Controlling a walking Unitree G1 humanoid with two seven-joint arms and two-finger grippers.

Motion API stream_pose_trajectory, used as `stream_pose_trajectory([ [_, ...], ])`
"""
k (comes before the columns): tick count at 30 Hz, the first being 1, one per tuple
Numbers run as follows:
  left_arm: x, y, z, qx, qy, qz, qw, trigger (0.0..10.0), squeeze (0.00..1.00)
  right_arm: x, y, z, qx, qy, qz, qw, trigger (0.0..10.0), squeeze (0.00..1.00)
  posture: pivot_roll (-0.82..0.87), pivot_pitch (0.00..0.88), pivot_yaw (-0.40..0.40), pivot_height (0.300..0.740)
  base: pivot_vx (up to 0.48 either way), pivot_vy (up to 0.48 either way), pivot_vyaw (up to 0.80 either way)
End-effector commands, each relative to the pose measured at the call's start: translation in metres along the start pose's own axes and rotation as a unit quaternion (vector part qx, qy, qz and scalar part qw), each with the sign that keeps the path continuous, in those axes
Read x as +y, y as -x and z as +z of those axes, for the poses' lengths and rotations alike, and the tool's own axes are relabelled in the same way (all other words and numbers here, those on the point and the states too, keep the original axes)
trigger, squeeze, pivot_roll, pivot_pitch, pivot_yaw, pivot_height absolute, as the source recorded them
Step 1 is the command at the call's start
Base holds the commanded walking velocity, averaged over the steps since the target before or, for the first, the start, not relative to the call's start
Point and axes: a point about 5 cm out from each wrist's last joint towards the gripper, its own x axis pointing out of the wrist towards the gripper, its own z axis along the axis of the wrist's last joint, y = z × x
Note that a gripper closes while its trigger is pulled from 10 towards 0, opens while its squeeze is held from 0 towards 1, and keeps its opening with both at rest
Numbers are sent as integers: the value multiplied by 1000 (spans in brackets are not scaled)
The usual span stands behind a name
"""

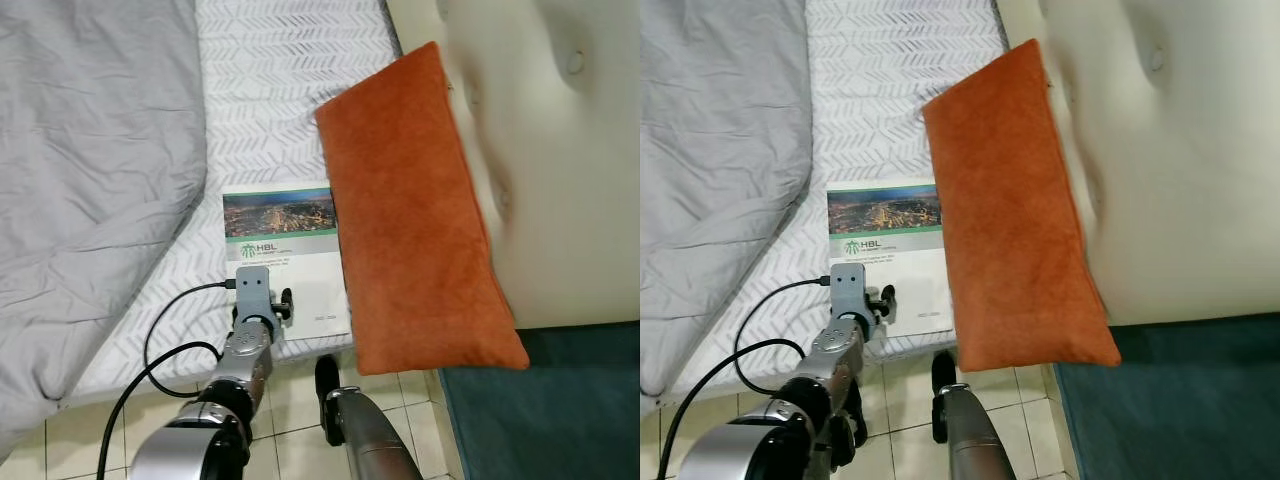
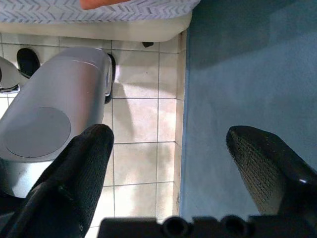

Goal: Clean up the room

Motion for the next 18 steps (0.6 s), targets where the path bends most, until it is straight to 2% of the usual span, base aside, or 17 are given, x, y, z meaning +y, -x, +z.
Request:
stream_pose_trajectory([
  [1, -9, 15, -51, 98, 19, -7, 995, 10000, 0, -2, 2, -11, 31, 7, 0, 999, 10000, 0, -476, 653, -180, 740, 0, 0, 0],
  [6, -19, 21, -65, 120, 30, -7, 992, 10000, 0, -2, 3, -12, 35, 7, -2, 999, 10000, 0, -476, 654, -173, 740, 0, 0, 0],
  [8, -21, 27, -77, 138, 8, -3, 990, 10000, 0, -1, 3, -14, 38, 6, -3, 999, 10000, 0, -472, 655, -170, 740, 0, 0, 0],
  [10, -21, 28, -79, 140, 4, -3, 990, 10000, 0, -1, 3, -14, 38, 5, -3, 999, 10000, 0, -472, 655, -170, 740, 0, 0, 0],
  [11, -18, 29, -82, 139, -24, -1, 990, 10000, 0, -1, 3, -14, 37, 5, -3, 999, 10000, 0, -475, 657, -170, 740, 0, 0, 0],
  [12, -18, 29, -82, 139, -24, -1, 990, 10000, 0, -1, 3, -14, 37, 5, -3, 999, 10000, 0, -475, 657, -170, 740, 0, 0, 0],
  [14, -14, 28, -79, 128, -49, 0, 991, 10000, 0, -1, 2, -13, 36, 5, -4, 999, 10000, 0, -474, 656, -170, 740, 0, 0, 0],
  [17, -8, 21, -64, 93, -96, 3, 991, 10000, 0, -1, 1, -14, 36, 5, -4, 999, 10000, 0, -466, 659, -167, 740, 0, 0, 0],
  [18, -8, 21, -64, 93, -96, 3, 991, 10000, 0, -1, 1, -14, 36, 5, -4, 999, 10000, 0, -466, 659, -167, 740, 0, 0, 0],
])
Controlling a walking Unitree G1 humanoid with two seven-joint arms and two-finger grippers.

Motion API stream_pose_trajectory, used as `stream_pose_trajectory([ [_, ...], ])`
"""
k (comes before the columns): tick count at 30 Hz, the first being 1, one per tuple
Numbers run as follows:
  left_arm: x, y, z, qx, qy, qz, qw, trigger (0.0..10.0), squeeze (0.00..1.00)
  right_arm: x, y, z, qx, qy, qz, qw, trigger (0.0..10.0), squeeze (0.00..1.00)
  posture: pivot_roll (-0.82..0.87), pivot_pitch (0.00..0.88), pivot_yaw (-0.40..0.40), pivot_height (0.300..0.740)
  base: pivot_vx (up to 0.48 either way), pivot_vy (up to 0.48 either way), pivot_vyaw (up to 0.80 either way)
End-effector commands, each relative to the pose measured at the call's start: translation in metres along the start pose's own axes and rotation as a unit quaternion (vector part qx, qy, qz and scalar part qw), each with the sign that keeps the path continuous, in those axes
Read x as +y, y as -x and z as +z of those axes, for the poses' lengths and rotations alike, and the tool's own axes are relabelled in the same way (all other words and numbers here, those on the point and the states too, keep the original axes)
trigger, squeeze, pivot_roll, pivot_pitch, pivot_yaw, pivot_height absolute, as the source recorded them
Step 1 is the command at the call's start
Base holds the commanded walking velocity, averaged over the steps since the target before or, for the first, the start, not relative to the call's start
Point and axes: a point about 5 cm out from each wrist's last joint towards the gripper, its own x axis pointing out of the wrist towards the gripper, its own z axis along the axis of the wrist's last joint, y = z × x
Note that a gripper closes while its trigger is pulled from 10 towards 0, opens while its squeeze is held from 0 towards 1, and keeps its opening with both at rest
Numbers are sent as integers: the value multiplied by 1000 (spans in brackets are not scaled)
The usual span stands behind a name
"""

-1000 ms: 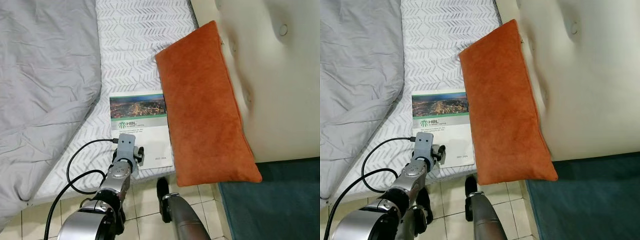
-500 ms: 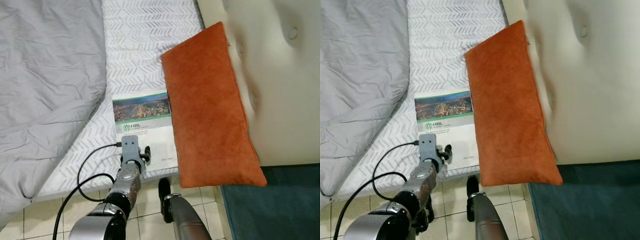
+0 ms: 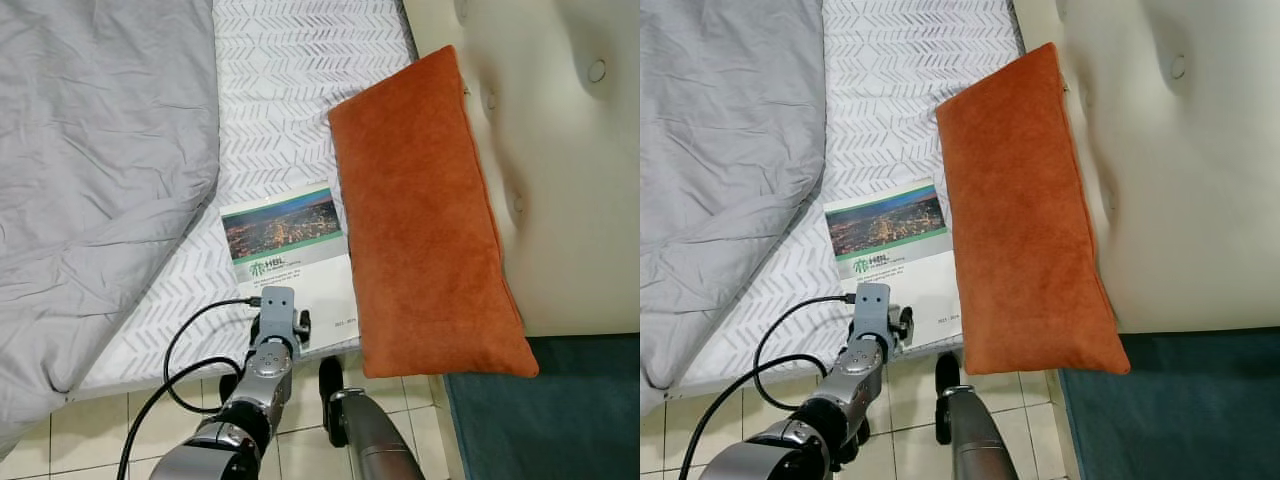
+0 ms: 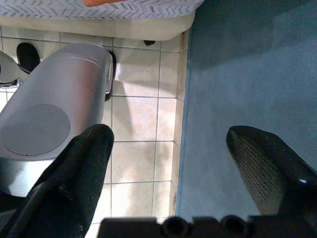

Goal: Clean up the room

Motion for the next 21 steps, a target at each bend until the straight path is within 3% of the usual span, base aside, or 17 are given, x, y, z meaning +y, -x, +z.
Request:
stream_pose_trajectory([
  [1, 6, 6, -28, 47, -38, 1, 998, 10000, 0, 0, 0, -12, 29, 1, -1, 1000, 10000, 0, -453, 654, -159, 740, 0, 0, 0],
  [4, 20, 0, -10, 10, -71, 12, 997, 10000, 0, 2, -4, -11, 23, -2, 0, 1000, 10000, 0, -438, 643, -151, 740, 0, 0, 0],
  [8, 32, -4, 1, -5, -68, 27, 997, 10000, 0, 2, -7, -10, 19, -3, 0, 1000, 10000, 0, -430, 645, -151, 740, 0, 0, 0],
  [12, 33, -5, 6, -14, -85, 24, 996, 10000, 0, 2, -9, -10, 18, -3, 1, 1000, 10000, 0, -430, 646, -152, 740, 0, 0, 0],
  [15, 28, -5, 8, -15, -80, 14, 997, 10000, 0, 1, -10, -11, 19, -1, 2, 1000, 10000, 0, -426, 644, -151, 740, 0, 0, 0],
  [21, -2, -2, 7, -15, -48, -27, 998, 10000, 0, 0, -12, -11, 17, 4, 3, 1000, 10000, 0, -433, 636, -159, 740, 0, 0, 0],
])
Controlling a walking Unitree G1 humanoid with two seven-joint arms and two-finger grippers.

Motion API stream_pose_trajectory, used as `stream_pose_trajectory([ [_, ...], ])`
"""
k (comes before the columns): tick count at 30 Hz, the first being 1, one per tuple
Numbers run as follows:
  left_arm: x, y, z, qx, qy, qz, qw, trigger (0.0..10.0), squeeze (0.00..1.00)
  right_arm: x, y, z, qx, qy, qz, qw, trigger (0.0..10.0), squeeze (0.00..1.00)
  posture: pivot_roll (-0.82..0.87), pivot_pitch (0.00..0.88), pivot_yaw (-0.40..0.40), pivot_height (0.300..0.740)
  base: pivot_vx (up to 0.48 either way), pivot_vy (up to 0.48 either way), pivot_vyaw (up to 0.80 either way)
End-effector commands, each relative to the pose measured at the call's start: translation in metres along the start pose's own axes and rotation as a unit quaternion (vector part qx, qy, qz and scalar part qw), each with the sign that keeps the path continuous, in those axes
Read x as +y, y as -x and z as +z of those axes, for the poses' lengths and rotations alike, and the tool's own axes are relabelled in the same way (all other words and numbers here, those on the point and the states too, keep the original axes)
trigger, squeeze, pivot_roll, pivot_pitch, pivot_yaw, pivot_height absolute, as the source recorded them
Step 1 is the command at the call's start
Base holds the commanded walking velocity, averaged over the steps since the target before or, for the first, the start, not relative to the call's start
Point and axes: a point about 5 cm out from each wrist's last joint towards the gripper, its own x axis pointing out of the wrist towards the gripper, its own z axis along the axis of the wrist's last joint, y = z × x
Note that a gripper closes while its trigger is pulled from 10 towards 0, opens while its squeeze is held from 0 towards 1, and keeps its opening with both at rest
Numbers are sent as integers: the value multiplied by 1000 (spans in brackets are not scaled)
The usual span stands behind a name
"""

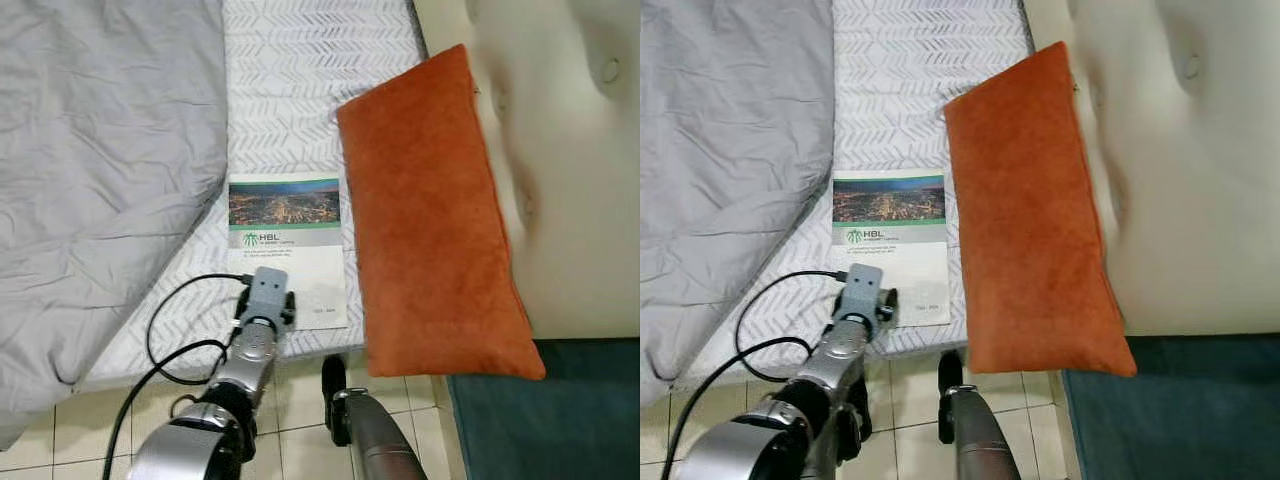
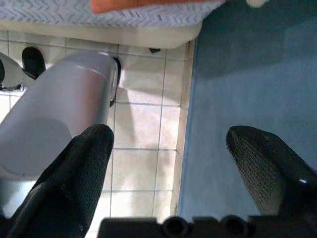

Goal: Clean up the room

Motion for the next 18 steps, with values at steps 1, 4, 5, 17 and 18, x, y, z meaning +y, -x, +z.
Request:
stream_pose_trajectory([
  [1, -17, 7, -17, 35, 22, -23, 999, 10000, 0, -3, 2, -11, 35, 4, -2, 999, 10000, 0, -434, 636, -161, 740, 0, 0, 0],
  [4, -26, 8, -16, 37, 32, -33, 998, 10000, 0, -4, 2, -11, 35, 6, -3, 999, 10000, 0, -440, 634, -162, 740, 0, 0, 0],
  [5, -26, 8, -16, 37, 32, -33, 998, 10000, 0, -4, 2, -11, 35, 6, -3, 999, 10000, 0, -440, 634, -162, 740, 0, 0, 0],
  [17, -23, 6, -13, 39, 39, -34, 998, 10000, 0, -1, -1, -11, 31, 1, -4, 1000, 10000, 0, -428, 624, -147, 740, 0, 0, 0],
  [18, -23, 6, -14, 43, 45, -33, 998, 10000, 0, -1, -1, -10, 29, 1, -5, 1000, 10000, 0, -432, 625, -150, 740, 0, 0, 0],
])
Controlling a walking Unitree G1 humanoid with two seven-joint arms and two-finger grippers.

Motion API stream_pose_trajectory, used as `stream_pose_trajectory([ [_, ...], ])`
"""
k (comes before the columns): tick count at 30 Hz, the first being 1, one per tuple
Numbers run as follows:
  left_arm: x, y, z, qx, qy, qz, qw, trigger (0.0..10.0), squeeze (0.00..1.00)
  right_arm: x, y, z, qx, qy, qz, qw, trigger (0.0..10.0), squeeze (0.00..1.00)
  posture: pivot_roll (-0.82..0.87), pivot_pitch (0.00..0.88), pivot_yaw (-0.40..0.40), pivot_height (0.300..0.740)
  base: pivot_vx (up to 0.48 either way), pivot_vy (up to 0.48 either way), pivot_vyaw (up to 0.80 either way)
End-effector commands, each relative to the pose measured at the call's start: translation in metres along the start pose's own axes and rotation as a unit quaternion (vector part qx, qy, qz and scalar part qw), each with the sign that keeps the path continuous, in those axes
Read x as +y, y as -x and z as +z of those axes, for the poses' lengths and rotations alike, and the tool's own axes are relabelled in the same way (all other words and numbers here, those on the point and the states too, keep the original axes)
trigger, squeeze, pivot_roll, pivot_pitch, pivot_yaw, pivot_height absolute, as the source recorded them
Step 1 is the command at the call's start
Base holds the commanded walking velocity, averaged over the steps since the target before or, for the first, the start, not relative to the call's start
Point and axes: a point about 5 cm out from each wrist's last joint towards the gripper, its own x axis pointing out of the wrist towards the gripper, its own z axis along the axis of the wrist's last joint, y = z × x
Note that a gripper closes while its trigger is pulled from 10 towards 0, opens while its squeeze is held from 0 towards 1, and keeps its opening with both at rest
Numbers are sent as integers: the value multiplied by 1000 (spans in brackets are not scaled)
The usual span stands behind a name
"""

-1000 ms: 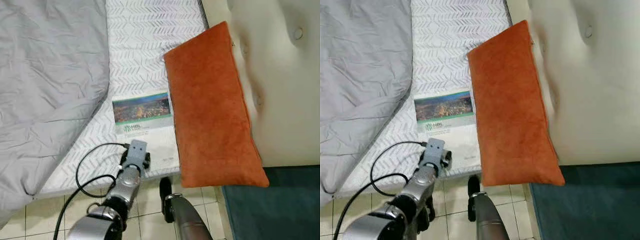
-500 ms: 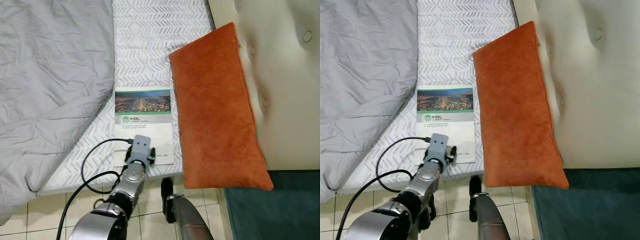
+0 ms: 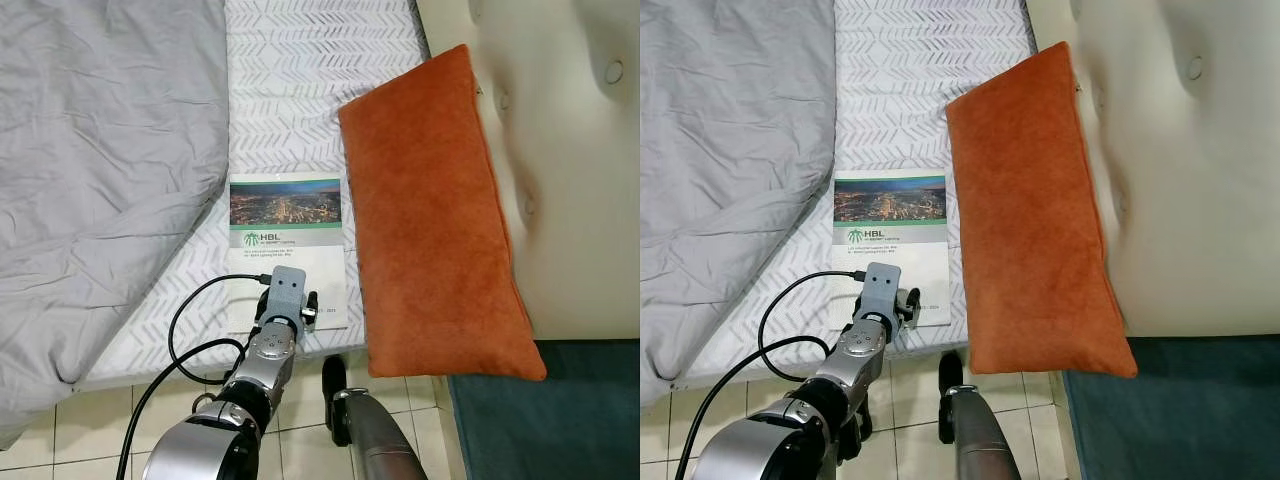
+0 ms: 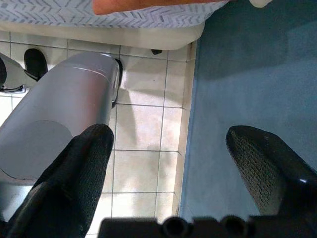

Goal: Clean up the room

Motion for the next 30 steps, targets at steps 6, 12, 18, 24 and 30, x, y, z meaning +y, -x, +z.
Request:
stream_pose_trajectory([
  [6, -7, 7, -26, 75, 117, 11, 990, 10000, 0, -3, 9, -10, 37, 9, -6, 999, 10000, 0, -468, 637, -168, 740, 0, 0, 0],
  [12, -22, 6, -22, 86, 145, -17, 986, 10000, 0, -3, 12, -11, 42, 9, -9, 999, 10000, 0, -480, 636, -165, 740, 0, 0, 0],
  [18, -40, 5, -9, 74, 135, -60, 986, 10000, 0, -3, 11, -12, 41, 9, -13, 999, 10000, 0, -471, 630, -154, 740, 0, 0, 0],
  [24, -41, 5, -8, 67, 100, -66, 991, 10000, 0, 0, 6, -13, 37, 5, -12, 999, 10000, 0, -459, 625, -144, 740, 0, 0, 0],
  [30, -26, 5, -12, 34, 48, -78, 995, 10000, 0, 5, -18, -16, 17, -9, -10, 1000, 10000, 0, -370, 553, -93, 740, 0, 0, 0],
])
